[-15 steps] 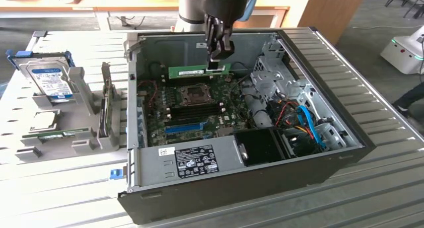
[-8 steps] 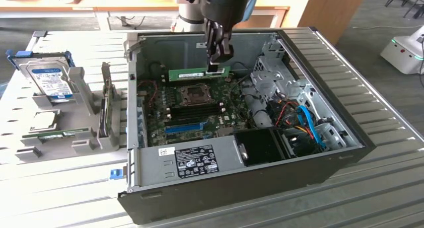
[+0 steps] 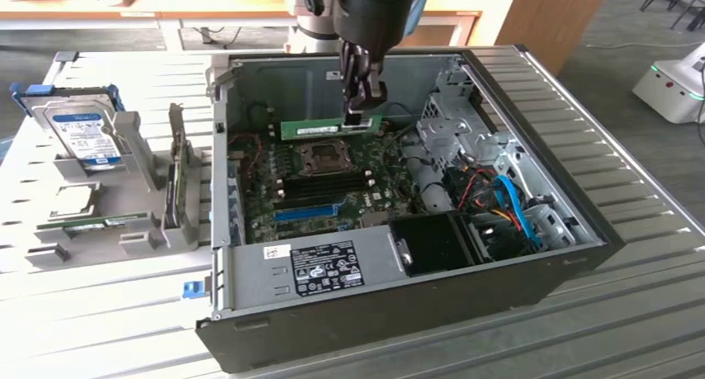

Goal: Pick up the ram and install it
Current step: 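Insert the ram into the slot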

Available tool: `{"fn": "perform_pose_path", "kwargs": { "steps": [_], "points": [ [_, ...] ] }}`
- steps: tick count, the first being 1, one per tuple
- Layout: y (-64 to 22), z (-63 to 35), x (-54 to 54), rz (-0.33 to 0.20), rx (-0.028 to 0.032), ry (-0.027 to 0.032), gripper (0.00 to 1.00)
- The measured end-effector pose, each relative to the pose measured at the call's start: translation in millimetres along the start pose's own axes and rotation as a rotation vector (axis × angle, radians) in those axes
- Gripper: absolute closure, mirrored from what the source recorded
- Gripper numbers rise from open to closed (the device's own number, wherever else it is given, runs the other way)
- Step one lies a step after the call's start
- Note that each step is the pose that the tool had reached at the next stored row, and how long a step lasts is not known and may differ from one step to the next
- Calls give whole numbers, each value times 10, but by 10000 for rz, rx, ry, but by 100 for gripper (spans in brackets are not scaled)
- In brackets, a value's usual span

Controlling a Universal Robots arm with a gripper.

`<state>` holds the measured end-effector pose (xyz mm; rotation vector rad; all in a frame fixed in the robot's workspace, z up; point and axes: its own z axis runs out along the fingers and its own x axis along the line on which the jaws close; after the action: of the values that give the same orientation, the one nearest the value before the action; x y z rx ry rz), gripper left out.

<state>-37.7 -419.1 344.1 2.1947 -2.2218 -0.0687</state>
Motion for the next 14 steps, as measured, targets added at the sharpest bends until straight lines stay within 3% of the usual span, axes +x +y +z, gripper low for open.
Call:
{"fn": "perform_pose_path", "kwargs": {
  "steps": [14],
  "points": [
    [-6, 144, 3, 0, 1, 1, 88]
  ]
}}
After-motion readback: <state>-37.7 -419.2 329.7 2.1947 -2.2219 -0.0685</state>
